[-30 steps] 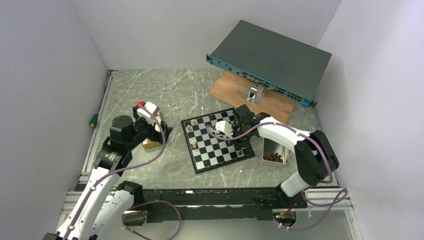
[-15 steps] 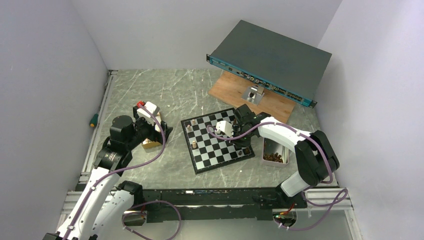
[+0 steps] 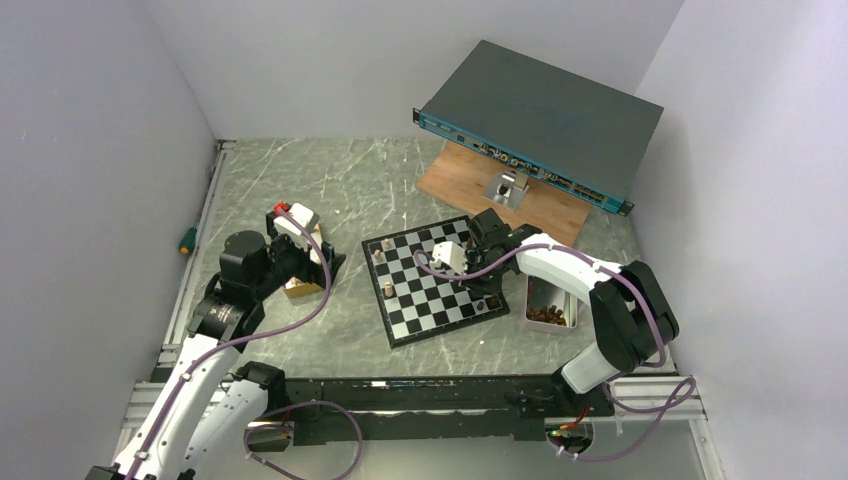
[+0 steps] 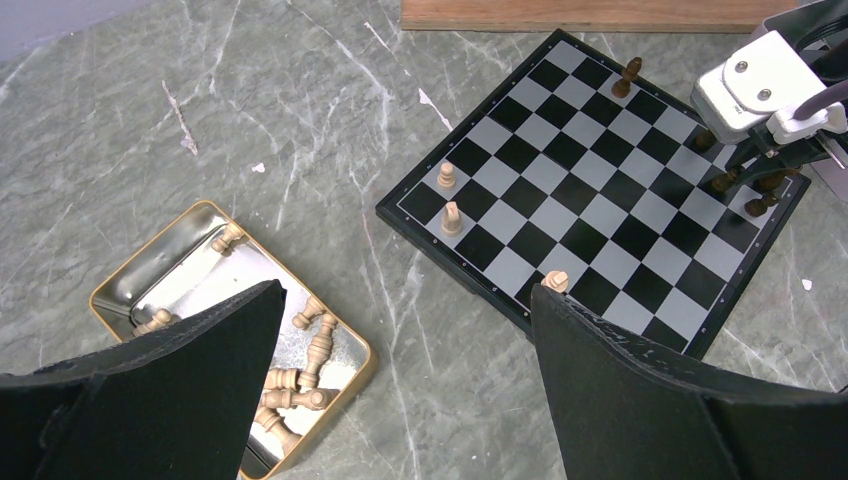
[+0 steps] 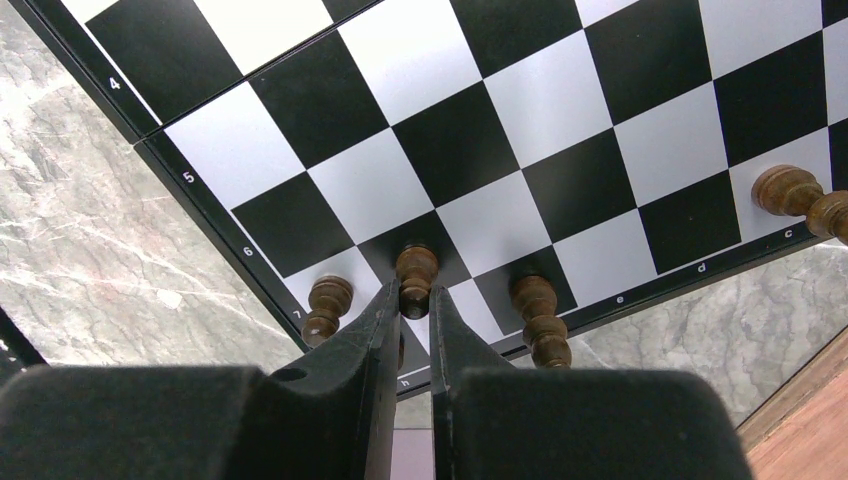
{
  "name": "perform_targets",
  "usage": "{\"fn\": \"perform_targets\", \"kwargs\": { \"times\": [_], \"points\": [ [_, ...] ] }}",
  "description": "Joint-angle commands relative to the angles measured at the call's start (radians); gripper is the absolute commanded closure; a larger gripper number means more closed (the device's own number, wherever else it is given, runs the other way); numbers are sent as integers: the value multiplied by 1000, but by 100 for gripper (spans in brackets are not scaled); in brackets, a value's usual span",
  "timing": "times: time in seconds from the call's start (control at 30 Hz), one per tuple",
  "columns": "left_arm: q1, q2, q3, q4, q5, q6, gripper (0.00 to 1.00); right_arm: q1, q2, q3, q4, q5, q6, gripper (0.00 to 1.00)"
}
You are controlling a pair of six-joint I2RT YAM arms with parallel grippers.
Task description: Set up the chess pieces on the board
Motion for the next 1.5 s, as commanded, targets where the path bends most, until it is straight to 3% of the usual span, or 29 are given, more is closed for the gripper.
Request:
{"fn": "perform_targets", "kwargs": {
  "times": [0.0, 1.47],
  "points": [
    [6, -3, 13, 23, 4, 9, 1, 0, -20, 11, -10, -23, 6, 89],
    [8, -1, 13, 23, 7, 8, 1, 6, -7, 11, 10, -25, 30, 95]
  ]
}}
